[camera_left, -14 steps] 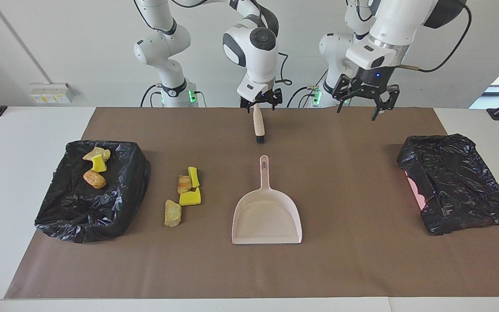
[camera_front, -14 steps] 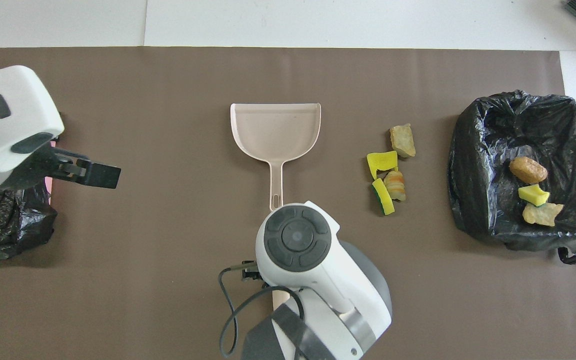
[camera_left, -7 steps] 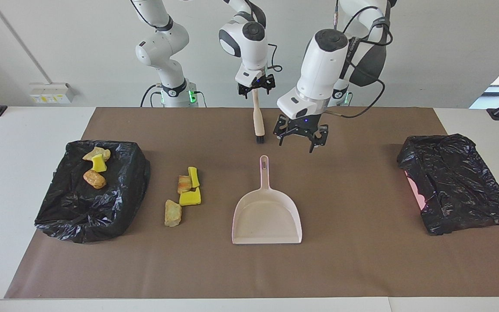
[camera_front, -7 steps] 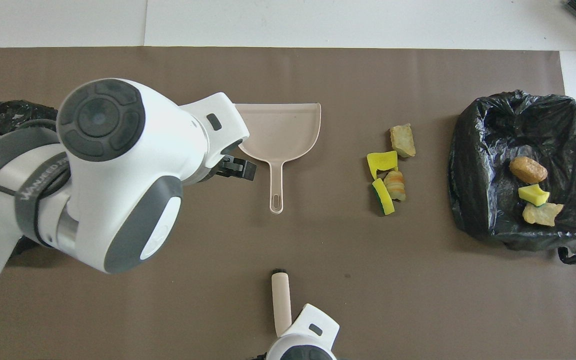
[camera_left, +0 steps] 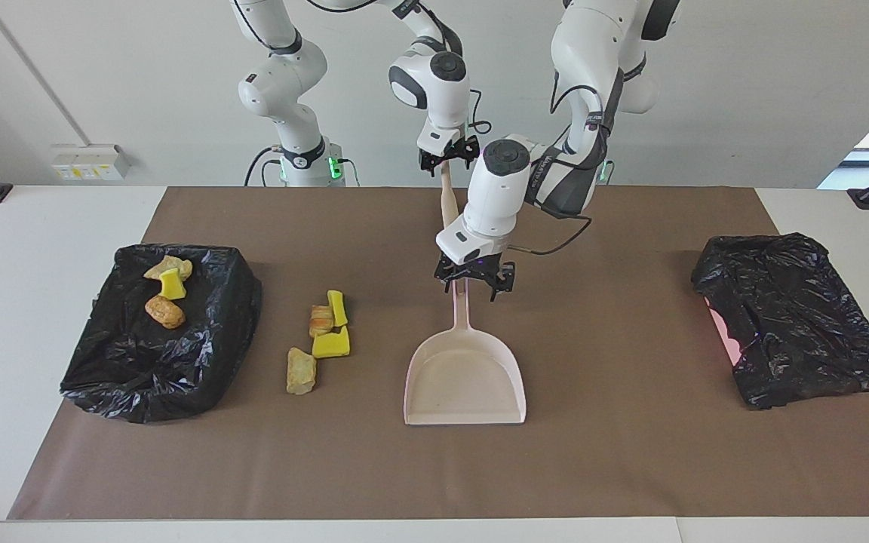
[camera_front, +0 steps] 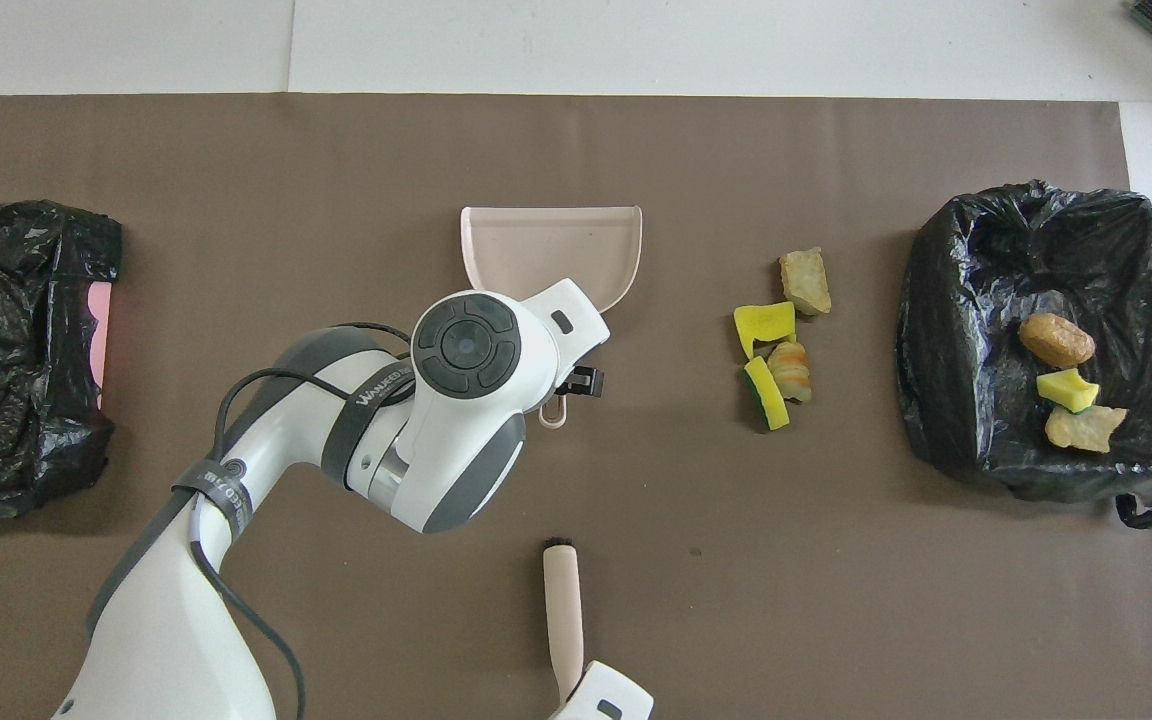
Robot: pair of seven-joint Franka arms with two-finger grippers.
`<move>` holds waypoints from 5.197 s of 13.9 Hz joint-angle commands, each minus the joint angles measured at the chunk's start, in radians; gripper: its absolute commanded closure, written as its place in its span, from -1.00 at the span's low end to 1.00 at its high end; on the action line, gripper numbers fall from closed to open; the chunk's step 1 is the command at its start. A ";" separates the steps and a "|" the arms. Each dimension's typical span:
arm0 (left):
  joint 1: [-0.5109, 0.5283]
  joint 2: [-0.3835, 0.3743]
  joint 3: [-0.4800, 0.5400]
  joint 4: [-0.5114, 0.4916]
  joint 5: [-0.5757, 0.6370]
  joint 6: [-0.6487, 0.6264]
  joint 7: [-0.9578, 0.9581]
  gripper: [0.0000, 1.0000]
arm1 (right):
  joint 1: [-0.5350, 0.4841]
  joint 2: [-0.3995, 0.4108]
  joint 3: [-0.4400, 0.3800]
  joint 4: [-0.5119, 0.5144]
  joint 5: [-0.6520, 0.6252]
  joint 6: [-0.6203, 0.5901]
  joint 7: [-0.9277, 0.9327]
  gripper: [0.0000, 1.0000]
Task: Sweep and dump trash in bin
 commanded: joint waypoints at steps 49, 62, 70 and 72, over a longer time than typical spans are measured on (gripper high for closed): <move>-0.037 -0.154 0.021 -0.198 0.043 -0.125 0.963 1.00 | -0.762 0.534 0.000 0.722 -0.392 -0.392 -0.510 1.00; -0.030 -0.151 0.022 -0.198 0.043 -0.097 0.963 1.00 | -0.712 0.453 0.067 0.725 -0.048 -0.517 -0.589 1.00; -0.034 -0.153 0.022 -0.198 0.043 -0.106 0.964 1.00 | -0.930 0.183 0.063 0.527 -0.341 -0.648 -0.590 1.00; -0.036 -0.153 0.022 -0.198 0.044 -0.109 0.966 1.00 | -0.943 0.160 0.063 0.411 -0.395 -0.590 -0.558 1.00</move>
